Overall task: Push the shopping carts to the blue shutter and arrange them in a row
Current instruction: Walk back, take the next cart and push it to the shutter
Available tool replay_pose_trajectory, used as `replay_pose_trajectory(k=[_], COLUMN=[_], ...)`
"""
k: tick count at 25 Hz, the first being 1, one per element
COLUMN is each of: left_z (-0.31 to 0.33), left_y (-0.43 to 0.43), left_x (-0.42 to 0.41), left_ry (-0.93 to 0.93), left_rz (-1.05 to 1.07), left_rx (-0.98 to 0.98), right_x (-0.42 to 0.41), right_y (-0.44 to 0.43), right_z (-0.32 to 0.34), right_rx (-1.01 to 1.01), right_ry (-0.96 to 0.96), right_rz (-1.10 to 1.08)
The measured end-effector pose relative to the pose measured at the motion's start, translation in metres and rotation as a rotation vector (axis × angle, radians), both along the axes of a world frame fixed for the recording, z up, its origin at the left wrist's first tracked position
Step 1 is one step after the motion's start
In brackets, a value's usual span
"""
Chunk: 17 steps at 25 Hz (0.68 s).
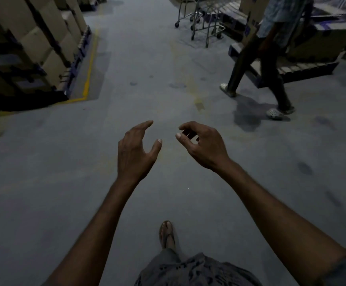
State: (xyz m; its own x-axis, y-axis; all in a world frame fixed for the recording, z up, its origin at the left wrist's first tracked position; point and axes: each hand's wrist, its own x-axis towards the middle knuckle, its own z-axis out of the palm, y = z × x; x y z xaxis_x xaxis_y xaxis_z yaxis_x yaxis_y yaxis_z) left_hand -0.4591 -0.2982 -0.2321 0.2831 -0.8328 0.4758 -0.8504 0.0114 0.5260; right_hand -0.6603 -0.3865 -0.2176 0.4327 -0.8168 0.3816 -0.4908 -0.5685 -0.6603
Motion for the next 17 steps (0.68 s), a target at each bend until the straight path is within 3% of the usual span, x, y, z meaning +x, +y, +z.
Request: replay_pose_trajectory(k=[17], left_z=[0.018], left_y=[-0.234], left_x=[0.169], left_ry=[0.004], left_rz=[-0.051], left_rx=[-0.014], right_x=[0.175], right_y=[-0.229], right_z=[0.019], right_rx=[-0.164], right_ry=[0.101], right_rz=[-0.077])
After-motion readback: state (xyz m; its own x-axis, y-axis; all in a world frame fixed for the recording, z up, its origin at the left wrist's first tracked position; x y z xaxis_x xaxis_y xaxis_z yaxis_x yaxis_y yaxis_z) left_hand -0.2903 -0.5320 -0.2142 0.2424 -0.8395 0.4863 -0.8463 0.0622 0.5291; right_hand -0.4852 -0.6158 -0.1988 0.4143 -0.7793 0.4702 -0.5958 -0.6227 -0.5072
